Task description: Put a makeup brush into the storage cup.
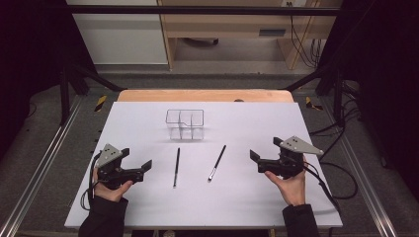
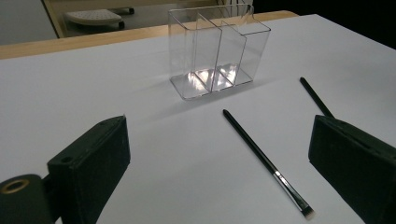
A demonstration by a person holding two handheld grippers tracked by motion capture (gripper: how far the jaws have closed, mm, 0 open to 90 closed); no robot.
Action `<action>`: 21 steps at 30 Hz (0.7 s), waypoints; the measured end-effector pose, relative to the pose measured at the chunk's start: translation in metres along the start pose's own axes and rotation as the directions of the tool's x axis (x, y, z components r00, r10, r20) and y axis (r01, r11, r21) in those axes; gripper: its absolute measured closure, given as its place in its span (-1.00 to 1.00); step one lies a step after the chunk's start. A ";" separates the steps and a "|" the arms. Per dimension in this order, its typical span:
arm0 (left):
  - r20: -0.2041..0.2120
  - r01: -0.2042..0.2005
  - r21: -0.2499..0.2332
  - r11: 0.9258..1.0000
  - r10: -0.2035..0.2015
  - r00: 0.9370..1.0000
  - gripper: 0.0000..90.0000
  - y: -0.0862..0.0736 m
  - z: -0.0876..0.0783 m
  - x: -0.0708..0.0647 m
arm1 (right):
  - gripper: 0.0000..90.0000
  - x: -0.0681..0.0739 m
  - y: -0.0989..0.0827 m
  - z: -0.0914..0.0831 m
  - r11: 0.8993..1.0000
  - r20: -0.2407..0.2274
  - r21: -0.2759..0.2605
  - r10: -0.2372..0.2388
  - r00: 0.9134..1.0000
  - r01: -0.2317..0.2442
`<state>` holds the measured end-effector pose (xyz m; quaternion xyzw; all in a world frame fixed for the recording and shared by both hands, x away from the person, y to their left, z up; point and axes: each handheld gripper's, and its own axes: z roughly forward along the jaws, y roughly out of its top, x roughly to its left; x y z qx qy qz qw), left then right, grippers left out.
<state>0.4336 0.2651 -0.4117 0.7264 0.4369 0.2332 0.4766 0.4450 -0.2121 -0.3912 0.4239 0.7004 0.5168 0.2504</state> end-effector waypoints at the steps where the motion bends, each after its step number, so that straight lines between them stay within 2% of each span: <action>1: 0.001 -0.002 0.002 1.000 0.002 1.000 -0.90 0.000 0.000 0.000 | -0.91 0.000 0.000 0.000 1.000 0.000 0.000 0.000 1.000 0.000; 3: 0.001 -0.003 0.002 1.000 0.003 1.000 -0.90 0.000 0.000 -0.001 | -0.91 0.004 0.001 0.003 1.000 -0.002 0.018 -0.010 1.000 0.010; 4: 0.004 -0.001 0.000 1.000 0.001 1.000 -0.90 0.000 0.000 -0.001 | -0.91 0.008 0.001 0.007 0.999 -0.025 0.035 -0.001 1.000 0.001; 9: 0.004 -0.008 -0.001 1.000 0.008 1.000 -0.90 0.000 -0.001 -0.003 | -0.91 0.013 0.002 0.013 0.998 -0.031 0.057 0.002 1.000 -0.001; 15: 0.003 -0.015 0.013 1.000 0.015 1.000 -0.90 -0.002 0.003 -0.004 | -0.90 0.019 0.002 0.021 0.998 -0.019 0.065 0.008 1.000 -0.007; 21: 0.001 -0.024 0.022 0.999 0.024 1.000 -0.90 -0.003 0.005 -0.006 | -0.89 0.030 0.004 0.030 0.996 0.000 0.086 -0.018 1.000 0.018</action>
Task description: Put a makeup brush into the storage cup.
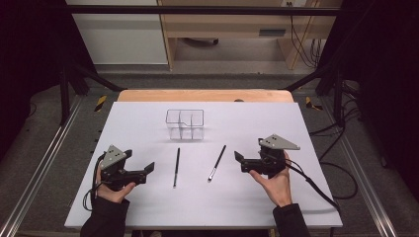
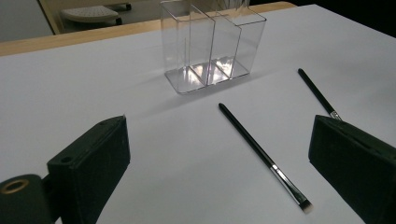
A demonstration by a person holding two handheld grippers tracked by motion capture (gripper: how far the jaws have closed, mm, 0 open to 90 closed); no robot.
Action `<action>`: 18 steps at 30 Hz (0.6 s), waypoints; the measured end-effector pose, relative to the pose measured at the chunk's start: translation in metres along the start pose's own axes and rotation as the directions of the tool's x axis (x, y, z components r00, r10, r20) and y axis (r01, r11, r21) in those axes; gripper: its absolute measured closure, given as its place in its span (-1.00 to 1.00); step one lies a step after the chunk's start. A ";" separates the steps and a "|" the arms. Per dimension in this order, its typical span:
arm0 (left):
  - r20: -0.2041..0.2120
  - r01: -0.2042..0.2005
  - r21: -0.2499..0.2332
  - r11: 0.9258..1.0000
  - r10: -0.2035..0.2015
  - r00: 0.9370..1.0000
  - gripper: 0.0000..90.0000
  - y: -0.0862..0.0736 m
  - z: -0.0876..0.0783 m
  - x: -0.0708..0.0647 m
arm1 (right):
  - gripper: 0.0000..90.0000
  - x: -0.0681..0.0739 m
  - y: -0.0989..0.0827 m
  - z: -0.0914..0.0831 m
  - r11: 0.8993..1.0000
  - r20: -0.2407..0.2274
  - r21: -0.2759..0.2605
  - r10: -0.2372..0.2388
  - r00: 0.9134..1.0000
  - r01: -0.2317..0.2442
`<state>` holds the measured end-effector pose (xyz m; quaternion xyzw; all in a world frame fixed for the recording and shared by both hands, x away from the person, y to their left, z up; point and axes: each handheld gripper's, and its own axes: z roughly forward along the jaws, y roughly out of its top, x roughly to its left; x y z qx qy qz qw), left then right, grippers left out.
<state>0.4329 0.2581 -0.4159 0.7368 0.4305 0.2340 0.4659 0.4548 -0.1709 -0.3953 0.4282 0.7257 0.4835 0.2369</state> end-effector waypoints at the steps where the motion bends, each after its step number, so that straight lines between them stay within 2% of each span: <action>1: 0.001 0.001 0.002 1.000 -0.001 1.000 -0.90 0.000 0.000 0.000 | -0.89 0.002 0.001 0.001 1.000 -0.002 0.001 0.003 1.000 -0.003; 9: 0.003 -0.009 0.007 1.000 0.009 1.000 -0.90 -0.001 0.002 -0.003 | -0.88 0.017 0.005 0.015 1.000 -0.021 0.025 -0.011 1.000 0.012; 14: 0.001 -0.007 0.008 1.000 0.007 1.000 -0.90 -0.001 0.001 -0.002 | -0.85 0.029 0.002 0.029 0.997 -0.005 0.072 -0.024 1.000 0.024; 18: 0.003 -0.014 0.007 1.000 0.014 1.000 -0.90 0.000 0.002 -0.004 | -0.82 0.034 -0.002 0.040 0.995 -0.008 0.096 -0.006 1.000 0.007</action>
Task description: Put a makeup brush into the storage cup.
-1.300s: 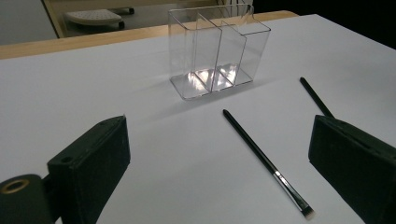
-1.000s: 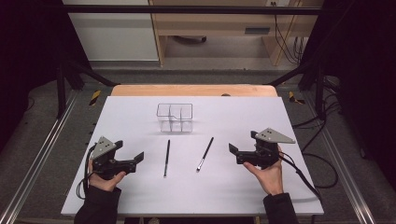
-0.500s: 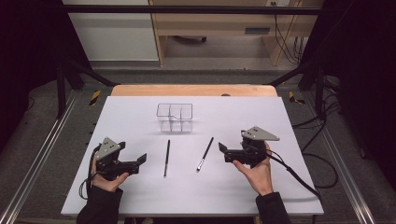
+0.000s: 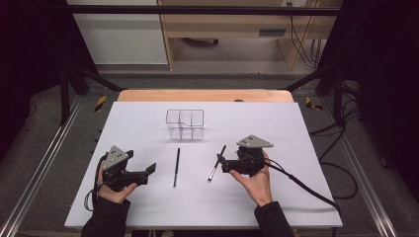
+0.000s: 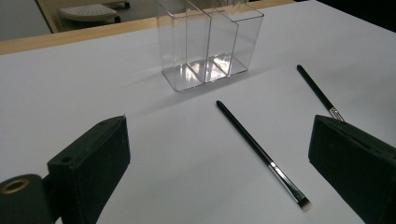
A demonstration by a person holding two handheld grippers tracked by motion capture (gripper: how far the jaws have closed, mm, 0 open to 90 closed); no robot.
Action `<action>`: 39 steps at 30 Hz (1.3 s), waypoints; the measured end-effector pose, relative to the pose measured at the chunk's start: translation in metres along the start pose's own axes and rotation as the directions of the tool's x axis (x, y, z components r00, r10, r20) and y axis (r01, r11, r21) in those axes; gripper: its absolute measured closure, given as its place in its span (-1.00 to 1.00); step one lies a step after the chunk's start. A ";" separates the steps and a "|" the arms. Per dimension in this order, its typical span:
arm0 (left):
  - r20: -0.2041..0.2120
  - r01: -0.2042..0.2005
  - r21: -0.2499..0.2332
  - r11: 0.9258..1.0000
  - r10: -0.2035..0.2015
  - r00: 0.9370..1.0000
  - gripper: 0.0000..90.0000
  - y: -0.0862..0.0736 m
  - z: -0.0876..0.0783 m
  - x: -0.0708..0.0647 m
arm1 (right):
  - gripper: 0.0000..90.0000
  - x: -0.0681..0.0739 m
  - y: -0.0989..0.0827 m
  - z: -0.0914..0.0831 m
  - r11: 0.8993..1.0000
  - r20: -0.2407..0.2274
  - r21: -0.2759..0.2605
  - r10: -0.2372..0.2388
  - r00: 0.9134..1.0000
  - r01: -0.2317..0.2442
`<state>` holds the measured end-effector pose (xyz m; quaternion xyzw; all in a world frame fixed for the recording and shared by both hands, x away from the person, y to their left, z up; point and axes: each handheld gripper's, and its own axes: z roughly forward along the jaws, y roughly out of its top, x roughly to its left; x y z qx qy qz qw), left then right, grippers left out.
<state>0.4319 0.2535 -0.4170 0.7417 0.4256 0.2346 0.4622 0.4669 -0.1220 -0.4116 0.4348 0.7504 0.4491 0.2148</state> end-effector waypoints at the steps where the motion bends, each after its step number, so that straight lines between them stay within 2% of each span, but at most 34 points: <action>1: 0.002 -0.003 0.001 1.000 0.003 1.000 -0.90 0.000 0.000 -0.001 | -0.82 0.000 -0.001 0.002 1.000 0.002 0.008 0.002 1.000 -0.002; 8: 0.006 -0.013 0.013 1.000 0.013 1.000 -0.90 -0.001 0.003 -0.002 | -0.77 0.001 -0.007 0.019 0.998 0.017 0.061 0.023 1.000 -0.024; 13: 0.006 -0.013 0.009 1.000 0.013 1.000 -0.89 -0.001 0.003 -0.002 | -0.72 0.000 -0.011 0.032 0.995 0.021 0.098 0.022 1.000 -0.024; 19: 0.000 -0.018 0.018 1.000 0.018 1.000 -0.89 -0.002 0.005 -0.003 | -0.63 0.002 -0.018 0.045 0.992 0.015 0.120 0.024 1.000 -0.026; 21: 0.002 -0.019 0.015 1.000 0.019 1.000 -0.89 -0.001 0.005 -0.004 | -0.62 0.004 -0.021 0.054 0.987 0.011 0.158 0.019 1.000 -0.021; 26: 0.003 -0.031 0.020 0.999 0.031 1.000 -0.89 -0.001 0.006 -0.005 | -0.54 0.005 -0.024 0.060 0.985 0.027 0.171 0.010 1.000 -0.014; 29: 0.001 -0.035 0.024 0.999 0.035 0.999 -0.89 -0.002 0.006 -0.005 | -0.49 0.006 -0.029 0.064 0.982 0.052 0.187 -0.003 0.999 -0.007; 32: 0.002 -0.034 0.022 0.999 0.034 0.999 -0.88 -0.002 0.006 -0.004 | -0.43 0.008 -0.032 0.068 0.980 0.040 0.199 0.021 0.999 -0.028; 39: 0.005 -0.034 0.023 0.999 0.034 0.999 -0.88 -0.002 0.007 -0.005 | -0.30 0.008 -0.036 0.072 0.974 0.043 0.226 0.020 0.999 -0.029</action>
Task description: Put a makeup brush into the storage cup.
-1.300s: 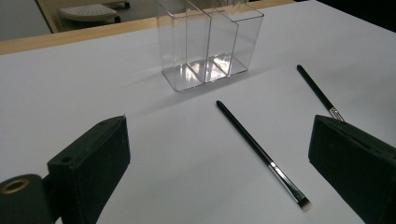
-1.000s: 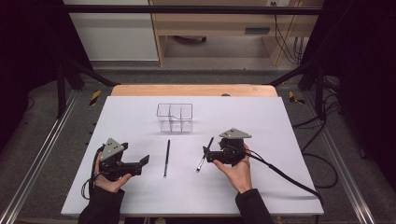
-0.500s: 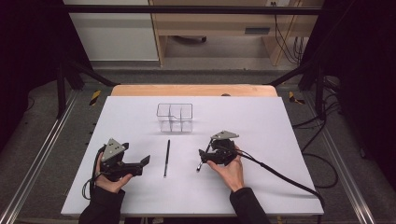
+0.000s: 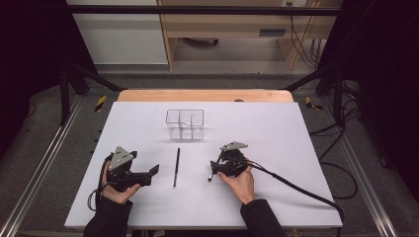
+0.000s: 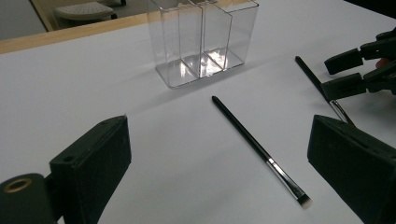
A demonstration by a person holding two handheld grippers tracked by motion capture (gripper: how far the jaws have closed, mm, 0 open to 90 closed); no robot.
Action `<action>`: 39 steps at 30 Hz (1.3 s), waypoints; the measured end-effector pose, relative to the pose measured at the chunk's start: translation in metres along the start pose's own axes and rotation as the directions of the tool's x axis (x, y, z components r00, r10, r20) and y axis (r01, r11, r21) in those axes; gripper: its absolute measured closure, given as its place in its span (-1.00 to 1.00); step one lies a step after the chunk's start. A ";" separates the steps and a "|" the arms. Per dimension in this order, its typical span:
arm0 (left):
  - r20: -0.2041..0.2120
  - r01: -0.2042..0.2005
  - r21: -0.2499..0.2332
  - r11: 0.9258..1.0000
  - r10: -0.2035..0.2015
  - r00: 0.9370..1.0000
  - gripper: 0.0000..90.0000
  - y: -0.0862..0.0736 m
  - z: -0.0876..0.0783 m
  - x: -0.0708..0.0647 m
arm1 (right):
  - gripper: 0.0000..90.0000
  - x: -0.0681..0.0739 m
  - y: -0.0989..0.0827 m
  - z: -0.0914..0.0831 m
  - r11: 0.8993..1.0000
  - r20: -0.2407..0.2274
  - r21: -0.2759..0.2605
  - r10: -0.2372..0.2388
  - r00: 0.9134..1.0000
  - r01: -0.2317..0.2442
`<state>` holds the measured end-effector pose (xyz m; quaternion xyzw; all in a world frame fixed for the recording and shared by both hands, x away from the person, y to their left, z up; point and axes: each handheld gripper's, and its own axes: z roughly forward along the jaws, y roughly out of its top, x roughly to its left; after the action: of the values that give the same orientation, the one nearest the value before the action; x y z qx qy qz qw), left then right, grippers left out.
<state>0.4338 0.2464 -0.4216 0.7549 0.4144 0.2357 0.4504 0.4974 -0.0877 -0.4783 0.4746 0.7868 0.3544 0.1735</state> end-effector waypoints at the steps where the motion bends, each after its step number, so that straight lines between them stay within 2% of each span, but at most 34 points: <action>1: 0.001 -0.002 0.001 1.000 0.002 1.000 -0.88 0.000 0.000 0.000 | -0.25 0.000 -0.001 0.001 1.000 0.005 0.006 -0.009 1.000 0.009; 6: 0.004 -0.002 0.003 1.000 0.002 1.000 -0.88 0.000 0.001 -0.001 | -0.07 0.000 -0.002 0.001 0.999 0.025 0.020 -0.039 0.999 0.038; 9: 0.005 -0.003 0.005 1.000 0.003 1.000 -0.88 0.000 0.001 -0.001 | -0.03 0.001 -0.003 0.001 0.999 0.033 0.017 -0.052 0.998 0.051; 24: 0.012 -0.003 0.003 1.000 0.003 1.000 -0.86 0.000 0.001 -0.002 | 0.41 0.001 -0.004 -0.003 0.995 -0.002 0.024 -0.093 0.996 0.093; 39: 0.014 -0.009 0.005 1.000 0.008 1.000 -0.86 0.000 0.001 -0.004 | 0.59 0.000 -0.003 -0.006 0.994 -0.002 0.045 -0.102 0.995 0.102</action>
<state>0.4324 0.2422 -0.4219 0.7594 0.4087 0.2312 0.4504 0.4925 -0.0909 -0.4764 0.4375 0.8178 0.3274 0.1807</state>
